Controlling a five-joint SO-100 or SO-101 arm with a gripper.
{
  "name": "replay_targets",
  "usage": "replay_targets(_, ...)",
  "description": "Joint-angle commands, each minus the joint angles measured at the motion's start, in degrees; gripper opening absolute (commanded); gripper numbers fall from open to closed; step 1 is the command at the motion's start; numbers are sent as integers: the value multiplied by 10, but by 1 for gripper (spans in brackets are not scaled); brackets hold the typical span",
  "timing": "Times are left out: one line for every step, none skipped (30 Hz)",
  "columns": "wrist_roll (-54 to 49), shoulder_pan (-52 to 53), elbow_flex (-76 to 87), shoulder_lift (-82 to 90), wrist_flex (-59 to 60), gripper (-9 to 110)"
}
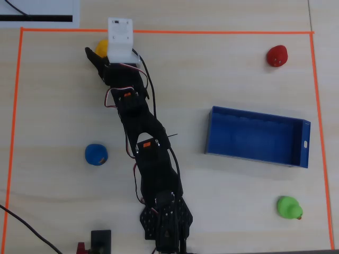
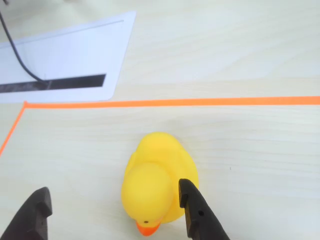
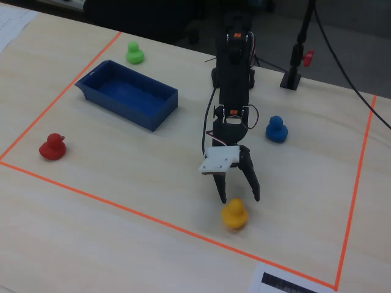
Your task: Grasp yellow duck and put it into box.
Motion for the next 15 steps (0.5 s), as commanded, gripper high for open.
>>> replay_targets(2,-5,-33,2,-11,33)
replay_targets(2,-5,-36,-3,-11,33)
replay_targets(2,-5,-40,-8,-11,33)
replay_targets(2,-4,-45,-12,-11,33)
replay_targets(2,-3,-50,-18,-11,33)
replay_targets(3,-2,-54,-21,-11,33)
replay_targets(4,-2,-54,-22,-11,33)
replay_targets(4,-2,-54,-22,-11,33)
replay_targets(4,-2,-54,-22,-11,33)
replay_targets(4,-2,-54,-23,-11,33)
replay_targets(5,-3,-54,-24,-11,33)
replay_targets(7,-4,-53,-24,-11,33)
replay_targets(7,-5,-48,-25,-15,32)
replay_targets(7,-7,-42,-26,-22,32)
replay_targets(7,-8,-40,-28,-25,32)
